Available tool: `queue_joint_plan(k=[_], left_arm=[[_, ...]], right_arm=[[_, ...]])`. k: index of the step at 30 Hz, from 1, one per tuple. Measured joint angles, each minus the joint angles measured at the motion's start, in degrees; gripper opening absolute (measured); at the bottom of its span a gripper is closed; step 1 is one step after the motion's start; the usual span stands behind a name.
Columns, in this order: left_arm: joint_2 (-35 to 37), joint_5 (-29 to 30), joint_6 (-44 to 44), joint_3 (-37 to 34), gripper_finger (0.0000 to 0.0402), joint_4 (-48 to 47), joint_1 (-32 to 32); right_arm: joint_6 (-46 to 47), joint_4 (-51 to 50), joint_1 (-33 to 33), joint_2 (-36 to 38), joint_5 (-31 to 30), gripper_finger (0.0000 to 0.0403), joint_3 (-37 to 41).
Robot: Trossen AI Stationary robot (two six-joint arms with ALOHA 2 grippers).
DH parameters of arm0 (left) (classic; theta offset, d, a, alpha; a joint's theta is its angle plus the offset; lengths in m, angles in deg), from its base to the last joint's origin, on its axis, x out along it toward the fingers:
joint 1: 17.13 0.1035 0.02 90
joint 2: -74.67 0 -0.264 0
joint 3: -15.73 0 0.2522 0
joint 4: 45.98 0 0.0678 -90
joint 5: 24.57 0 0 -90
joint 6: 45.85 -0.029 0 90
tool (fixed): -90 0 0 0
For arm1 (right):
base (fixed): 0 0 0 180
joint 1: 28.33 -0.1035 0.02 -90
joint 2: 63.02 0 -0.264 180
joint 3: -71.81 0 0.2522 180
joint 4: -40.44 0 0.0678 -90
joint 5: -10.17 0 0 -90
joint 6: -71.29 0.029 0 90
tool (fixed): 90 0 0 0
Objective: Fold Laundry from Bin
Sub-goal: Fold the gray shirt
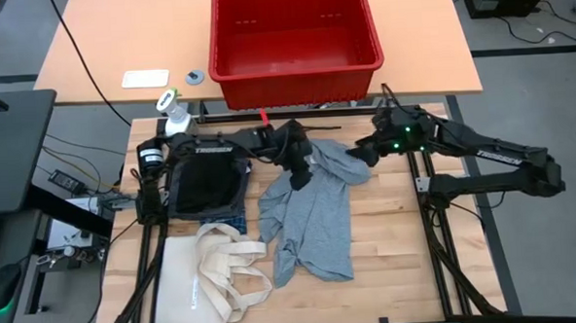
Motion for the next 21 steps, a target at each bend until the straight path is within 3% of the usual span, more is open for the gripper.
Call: queue_joint_plan(k=[3, 5, 12, 21], left_arm=[[-0.5, 0.0, 5.4, -0.1, 0.0182, 3.8, -0.4], [-1.2, 2.3, 8.2, -0.1, 0.0182, 5.2, -1.1], [-2.1, 22.4, 12.2, -0.2, 0.0182, 0.8, -4.6], [-7.7, 27.9, 5.9, -0.2, 0.0182, 2.5, -7.4]], right_arm=[[-6.8, 3.4, 1.1, -2.1, 8.2, 0.0346, 0.0], [-9.0, 5.2, 1.8, -3.2, 10.3, 0.0346, 0.0], [-19.1, 10.8, 3.7, -4.1, 11.7, 0.0346, 0.0], [-22.8, 11.1, 7.1, -4.6, 11.9, 0.0346, 0.0]])
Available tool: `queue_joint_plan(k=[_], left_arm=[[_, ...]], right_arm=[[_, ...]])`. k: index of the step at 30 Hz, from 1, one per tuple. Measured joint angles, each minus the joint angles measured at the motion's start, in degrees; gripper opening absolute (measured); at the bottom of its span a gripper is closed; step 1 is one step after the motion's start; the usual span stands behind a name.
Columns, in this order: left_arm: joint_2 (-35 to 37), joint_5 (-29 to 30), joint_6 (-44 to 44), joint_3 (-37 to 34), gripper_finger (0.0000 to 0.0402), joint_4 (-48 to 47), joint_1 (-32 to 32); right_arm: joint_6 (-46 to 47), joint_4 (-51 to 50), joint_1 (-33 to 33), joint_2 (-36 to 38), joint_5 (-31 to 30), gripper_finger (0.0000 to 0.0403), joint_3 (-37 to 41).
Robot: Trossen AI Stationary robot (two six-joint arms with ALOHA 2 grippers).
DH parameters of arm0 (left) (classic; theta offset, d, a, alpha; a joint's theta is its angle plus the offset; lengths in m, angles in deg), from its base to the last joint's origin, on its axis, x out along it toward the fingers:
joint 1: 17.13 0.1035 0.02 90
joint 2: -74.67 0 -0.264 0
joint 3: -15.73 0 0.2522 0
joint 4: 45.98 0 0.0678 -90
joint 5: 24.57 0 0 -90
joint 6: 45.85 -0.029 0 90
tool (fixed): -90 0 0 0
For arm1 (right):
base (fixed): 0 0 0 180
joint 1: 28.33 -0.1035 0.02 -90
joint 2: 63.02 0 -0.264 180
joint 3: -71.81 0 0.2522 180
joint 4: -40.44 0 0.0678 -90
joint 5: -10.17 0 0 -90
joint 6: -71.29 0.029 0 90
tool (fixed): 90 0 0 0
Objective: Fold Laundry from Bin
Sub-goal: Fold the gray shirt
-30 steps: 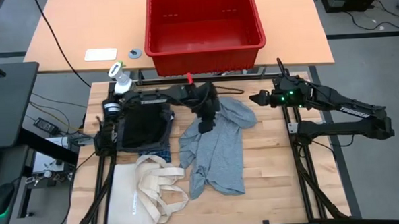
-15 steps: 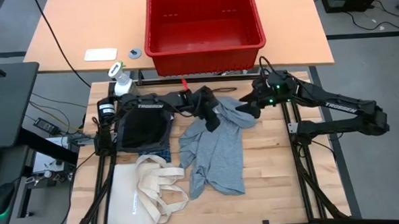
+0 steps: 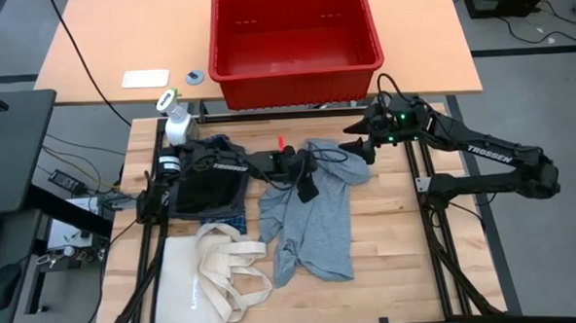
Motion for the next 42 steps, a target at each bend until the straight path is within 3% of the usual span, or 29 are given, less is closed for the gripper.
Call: queue_joint_plan(k=[7, 9, 13, 14, 18, 22, 26, 30, 37, 42], left_arm=[[-2.7, 3.9, 2.6, 0.0, 0.017, -2.7, 0.8], [-2.8, 5.1, 4.7, 0.0, 0.0139, -3.2, 1.4], [-2.0, 4.6, 7.7, 0.0, 0.0028, -6.4, 3.3], [-1.6, 3.9, 7.9, 0.0, 0.0016, -7.4, 4.0], [1.8, 0.7, 6.8, 1.3, 0.0006, -9.9, 6.6], [10.3, -3.6, -1.9, 3.0, 0.0004, -9.7, 7.8], [18.6, -12.5, -13.1, 3.5, 0.0004, -9.2, 8.6], [25.0, -19.4, -16.6, 3.5, 0.0004, -9.0, 9.2], [31.5, -19.8, -16.4, 3.4, 0.0003, -7.1, 10.2], [32.8, -15.2, -16.0, 3.4, 0.0003, -3.0, 11.5]], right_arm=[[-0.1, -0.1, 1.9, -0.3, 1.9, 0.0346, 0.0], [-0.5, -0.1, 2.2, -0.3, 2.5, 0.0346, 0.0], [-1.6, -0.1, 2.8, -0.3, 3.1, 0.0346, 0.0], [-2.2, -0.1, 3.0, -0.3, 3.2, 0.0346, 0.0], [-3.0, 0.0, 4.3, -0.3, 5.9, 0.0346, 0.0], [-7.0, -0.5, 5.4, -0.6, 9.4, 0.0346, 0.0], [-13.8, -0.6, 5.3, -2.6, 8.5, 0.0346, 0.0], [-17.9, 1.1, 5.3, -7.2, 8.2, 0.0346, 0.0], [-17.2, 8.3, 4.7, -14.6, 8.3, 0.0346, 0.0], [-16.9, 11.8, 2.3, -17.4, 8.7, 0.0346, 0.0]])
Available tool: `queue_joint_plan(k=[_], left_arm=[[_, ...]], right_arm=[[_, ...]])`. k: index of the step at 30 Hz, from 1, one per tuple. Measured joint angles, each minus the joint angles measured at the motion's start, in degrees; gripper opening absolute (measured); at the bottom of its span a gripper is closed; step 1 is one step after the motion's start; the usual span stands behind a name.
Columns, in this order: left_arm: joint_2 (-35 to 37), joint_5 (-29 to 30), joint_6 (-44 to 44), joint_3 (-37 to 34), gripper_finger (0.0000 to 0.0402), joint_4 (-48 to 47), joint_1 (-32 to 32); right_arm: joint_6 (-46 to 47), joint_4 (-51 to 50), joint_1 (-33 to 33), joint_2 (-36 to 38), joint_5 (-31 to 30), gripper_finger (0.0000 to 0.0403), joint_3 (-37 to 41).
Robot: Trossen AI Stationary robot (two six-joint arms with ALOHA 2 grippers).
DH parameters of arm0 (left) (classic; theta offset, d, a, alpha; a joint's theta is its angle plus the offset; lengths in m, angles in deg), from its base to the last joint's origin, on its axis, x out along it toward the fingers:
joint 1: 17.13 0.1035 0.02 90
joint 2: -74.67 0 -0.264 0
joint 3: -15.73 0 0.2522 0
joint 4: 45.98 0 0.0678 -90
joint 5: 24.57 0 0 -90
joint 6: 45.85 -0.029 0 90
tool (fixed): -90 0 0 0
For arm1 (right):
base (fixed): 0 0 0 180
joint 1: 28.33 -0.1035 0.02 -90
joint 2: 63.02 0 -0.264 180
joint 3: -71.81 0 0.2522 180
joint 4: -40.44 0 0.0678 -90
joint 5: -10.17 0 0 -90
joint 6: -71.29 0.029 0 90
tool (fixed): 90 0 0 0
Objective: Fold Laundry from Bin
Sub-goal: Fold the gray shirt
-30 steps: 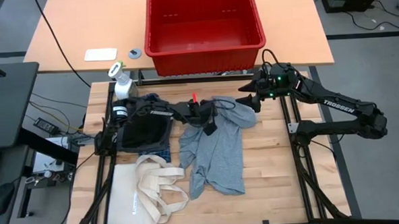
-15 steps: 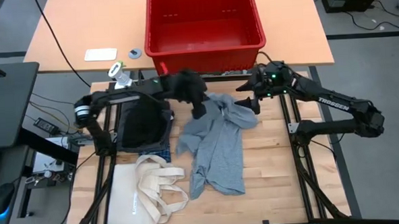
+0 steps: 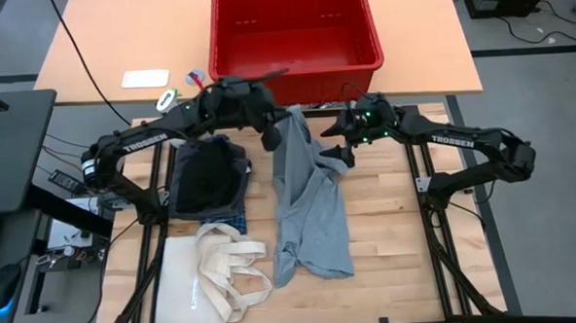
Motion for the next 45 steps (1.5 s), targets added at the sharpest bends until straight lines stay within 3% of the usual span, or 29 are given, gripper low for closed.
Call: queue_joint_plan(k=[5, 10, 15, 20, 30, 36, 42, 45], left_arm=[[0.3, 2.9, 1.8, 0.0, 0.0012, 9.5, 0.2], [0.4, -7.0, -4.8, 0.0, 0.0013, 21.9, 0.6], [0.6, -8.1, -5.6, 0.0, 0.0014, 26.4, 2.1], [0.8, -11.1, -0.8, 0.0, 0.0014, 32.3, 3.9], [0.5, -13.6, 3.4, 0.0, 0.0015, 43.3, 4.8], [0.5, -11.0, 3.5, 0.0, 0.0015, 44.7, 3.7], [-0.2, -10.8, 3.2, 0.0, 0.0015, 49.6, 1.5], [-0.2, -7.9, -1.8, 0.0, 0.0015, 50.4, 1.4]], right_arm=[[2.3, 0.7, -2.9, 0.5, -5.3, 0.0346, 0.0], [2.8, 2.1, -3.9, 0.5, -14.9, 0.0346, 0.0], [4.7, 4.9, -4.0, 3.4, -22.3, 0.0346, 0.0], [3.7, 9.2, -5.0, 6.1, -27.3, 0.0346, 0.0], [-0.9, 17.5, -5.8, 3.0, -22.3, 0.0346, 0.0], [-1.6, 24.3, -8.5, 2.1, -22.5, 0.0346, 0.0], [-1.7, 24.1, -11.2, 0.6, -22.2, 0.0346, 0.0], [-1.7, 25.6, -13.8, 0.3, -20.9, 0.0346, 0.0]])
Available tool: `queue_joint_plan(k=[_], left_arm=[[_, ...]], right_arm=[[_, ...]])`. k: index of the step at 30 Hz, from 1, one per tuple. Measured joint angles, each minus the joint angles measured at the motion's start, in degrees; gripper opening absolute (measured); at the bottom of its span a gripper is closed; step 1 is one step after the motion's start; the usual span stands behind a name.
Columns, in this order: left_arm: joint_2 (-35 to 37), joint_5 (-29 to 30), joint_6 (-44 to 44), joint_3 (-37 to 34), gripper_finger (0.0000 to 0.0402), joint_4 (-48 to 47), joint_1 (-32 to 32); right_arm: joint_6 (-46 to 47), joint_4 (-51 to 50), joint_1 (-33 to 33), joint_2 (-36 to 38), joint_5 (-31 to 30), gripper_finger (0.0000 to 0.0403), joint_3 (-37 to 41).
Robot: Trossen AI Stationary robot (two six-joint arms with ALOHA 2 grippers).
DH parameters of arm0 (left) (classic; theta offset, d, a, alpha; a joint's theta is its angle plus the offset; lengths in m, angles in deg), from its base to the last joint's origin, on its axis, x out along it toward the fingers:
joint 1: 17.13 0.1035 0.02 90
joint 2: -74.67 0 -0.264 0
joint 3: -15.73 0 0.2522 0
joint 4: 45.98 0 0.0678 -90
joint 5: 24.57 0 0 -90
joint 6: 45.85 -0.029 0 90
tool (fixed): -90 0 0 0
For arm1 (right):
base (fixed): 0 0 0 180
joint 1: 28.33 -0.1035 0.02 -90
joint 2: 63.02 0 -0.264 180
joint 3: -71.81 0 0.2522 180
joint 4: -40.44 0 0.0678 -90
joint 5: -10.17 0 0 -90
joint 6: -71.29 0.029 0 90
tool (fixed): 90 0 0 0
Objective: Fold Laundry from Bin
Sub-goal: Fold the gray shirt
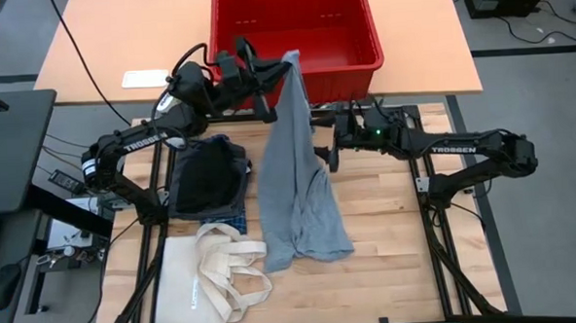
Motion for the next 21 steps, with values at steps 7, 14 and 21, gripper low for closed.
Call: queue_joint_plan(k=[7, 14, 21], left_arm=[[0.0, 10.7, -1.4, 0.0, 0.0015, 1.0, 1.5], [-2.5, 10.7, 2.4, 0.0, 0.0016, 6.8, 1.5], [-4.4, 10.8, 6.8, 0.0, 0.0016, 18.0, 1.5]], right_arm=[[5.6, -2.5, -2.2, -0.2, 4.1, 0.0346, 0.0], [10.0, -3.3, 0.1, -0.3, 12.7, 0.0346, 0.0], [17.2, -3.0, 2.5, -0.3, 21.2, 0.0346, 0.0]])
